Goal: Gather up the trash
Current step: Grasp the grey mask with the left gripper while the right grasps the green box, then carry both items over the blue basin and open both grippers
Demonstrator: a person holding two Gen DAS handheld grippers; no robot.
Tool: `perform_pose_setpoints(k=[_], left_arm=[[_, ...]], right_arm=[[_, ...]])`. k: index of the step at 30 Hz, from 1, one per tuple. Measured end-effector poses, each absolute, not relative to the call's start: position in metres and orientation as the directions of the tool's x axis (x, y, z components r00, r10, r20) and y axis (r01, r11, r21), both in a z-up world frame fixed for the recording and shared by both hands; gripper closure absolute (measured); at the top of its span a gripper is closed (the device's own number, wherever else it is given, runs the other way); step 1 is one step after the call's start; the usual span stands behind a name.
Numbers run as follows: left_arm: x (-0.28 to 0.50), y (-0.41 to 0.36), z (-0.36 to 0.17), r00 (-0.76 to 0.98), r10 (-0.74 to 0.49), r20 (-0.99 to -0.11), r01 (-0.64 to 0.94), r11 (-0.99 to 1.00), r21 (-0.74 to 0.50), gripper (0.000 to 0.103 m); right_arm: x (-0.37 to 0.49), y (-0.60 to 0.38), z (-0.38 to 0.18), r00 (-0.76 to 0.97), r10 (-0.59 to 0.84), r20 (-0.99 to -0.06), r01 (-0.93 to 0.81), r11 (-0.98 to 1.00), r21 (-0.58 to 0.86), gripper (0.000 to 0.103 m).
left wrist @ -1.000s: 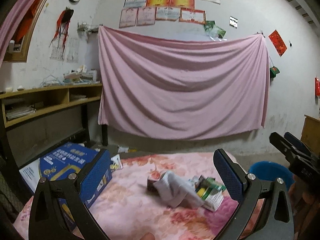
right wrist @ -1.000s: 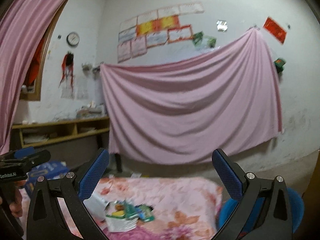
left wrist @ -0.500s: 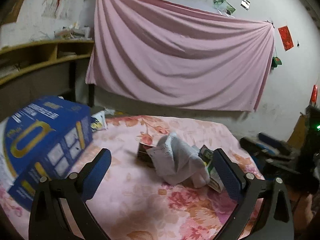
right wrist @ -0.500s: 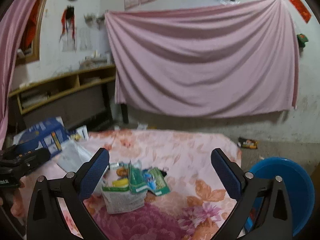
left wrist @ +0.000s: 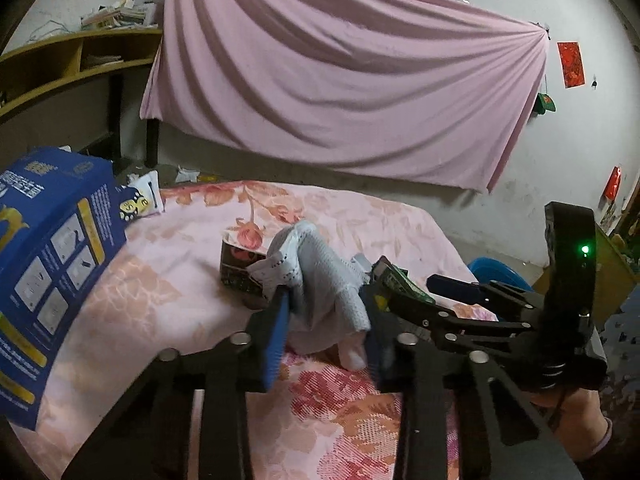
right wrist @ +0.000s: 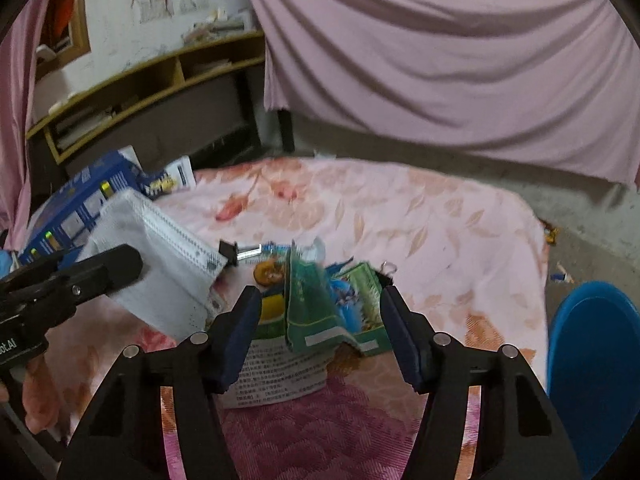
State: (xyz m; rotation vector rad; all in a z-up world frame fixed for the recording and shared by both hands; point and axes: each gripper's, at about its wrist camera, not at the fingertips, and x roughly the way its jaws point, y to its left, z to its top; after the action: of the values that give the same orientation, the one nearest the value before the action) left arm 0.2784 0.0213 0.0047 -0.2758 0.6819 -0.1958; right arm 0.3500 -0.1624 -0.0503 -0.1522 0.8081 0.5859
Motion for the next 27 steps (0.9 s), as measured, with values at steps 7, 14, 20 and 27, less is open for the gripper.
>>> perform_pose_setpoints(k=[7,14,20,27], left_arm=[[0.275,0.023,0.006,0.755,-0.245,-0.608,0.053,0.947,-0.316,0.094],[0.259,0.019,0.022,0.795,-0.222,-0.565,0.057,0.954,-0.295,0.097],[0.250,-0.002,0.050,0.849,-0.221,-0.480,0.107,0.961,-0.255,0.097],[0.246,-0.052,0.090,0.904,-0.239,-0.355,0.196,0.969,-0.152,0.097]], right_arm=[[0.355,-0.163,-0.058,0.485,0.454,-0.748,-0.549,0.824,0.144,0.078],[0.347,-0.170,-0.051,0.520,0.465,-0.717,-0.540,0.829,0.146,0.089],[0.329,-0.192,-0.031,0.626,0.489,-0.608,-0.518,0.843,0.145,0.090],[0.291,-0.240,0.014,0.800,0.513,-0.311,-0.502,0.856,0.122,0.089]])
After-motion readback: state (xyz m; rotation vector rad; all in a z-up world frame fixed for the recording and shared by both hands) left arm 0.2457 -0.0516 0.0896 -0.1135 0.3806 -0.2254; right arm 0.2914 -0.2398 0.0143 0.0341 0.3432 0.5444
